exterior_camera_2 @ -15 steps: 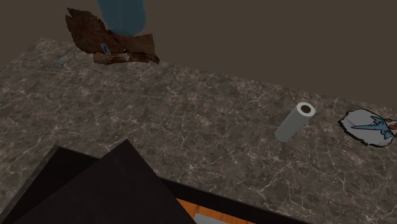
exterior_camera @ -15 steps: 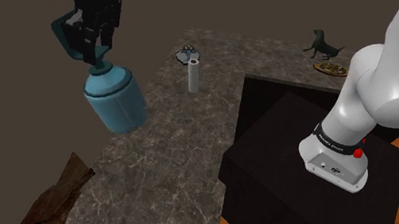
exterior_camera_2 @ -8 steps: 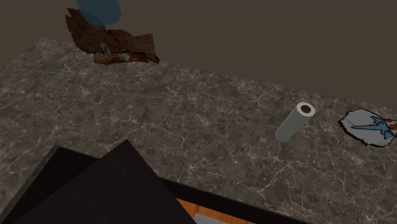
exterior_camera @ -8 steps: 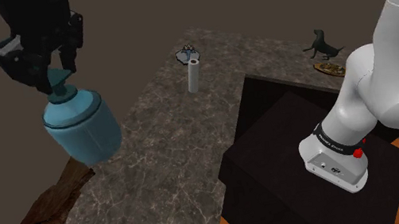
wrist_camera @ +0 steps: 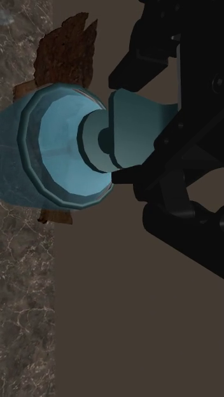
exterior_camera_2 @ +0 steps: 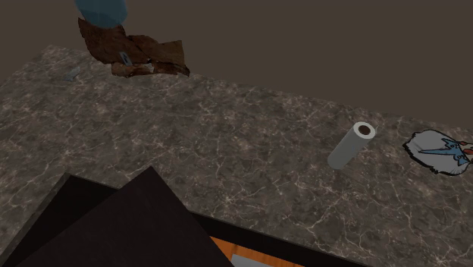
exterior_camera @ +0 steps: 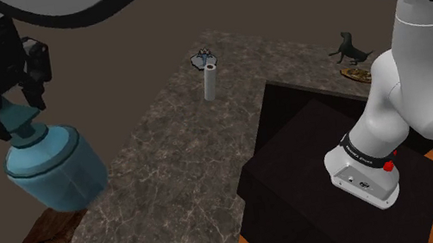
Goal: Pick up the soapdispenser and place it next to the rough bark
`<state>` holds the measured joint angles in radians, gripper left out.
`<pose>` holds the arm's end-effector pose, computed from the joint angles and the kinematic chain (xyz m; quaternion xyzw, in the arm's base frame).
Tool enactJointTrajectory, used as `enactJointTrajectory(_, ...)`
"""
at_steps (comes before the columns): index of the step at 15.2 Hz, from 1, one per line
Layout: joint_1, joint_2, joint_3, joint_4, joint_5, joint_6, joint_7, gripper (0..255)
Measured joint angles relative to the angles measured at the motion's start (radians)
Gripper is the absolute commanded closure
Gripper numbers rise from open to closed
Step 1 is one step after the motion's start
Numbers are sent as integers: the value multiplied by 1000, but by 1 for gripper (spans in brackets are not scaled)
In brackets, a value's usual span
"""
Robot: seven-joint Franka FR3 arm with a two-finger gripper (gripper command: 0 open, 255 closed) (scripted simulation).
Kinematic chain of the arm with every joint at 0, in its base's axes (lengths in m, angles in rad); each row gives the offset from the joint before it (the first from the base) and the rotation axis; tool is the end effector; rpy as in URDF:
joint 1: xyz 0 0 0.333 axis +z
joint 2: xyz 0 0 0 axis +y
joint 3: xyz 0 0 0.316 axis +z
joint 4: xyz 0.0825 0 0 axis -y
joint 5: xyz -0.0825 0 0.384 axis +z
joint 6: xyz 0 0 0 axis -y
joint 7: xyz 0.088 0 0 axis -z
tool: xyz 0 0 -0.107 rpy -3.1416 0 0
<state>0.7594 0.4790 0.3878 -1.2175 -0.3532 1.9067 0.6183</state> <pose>0.3744 0.6097 0.5417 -0.9526 -0.2655 -0.1437 0.0365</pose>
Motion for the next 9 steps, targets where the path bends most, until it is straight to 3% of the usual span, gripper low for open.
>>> enactJointTrajectory(9,-14,-6,-5,-131,-11,121,30,255)
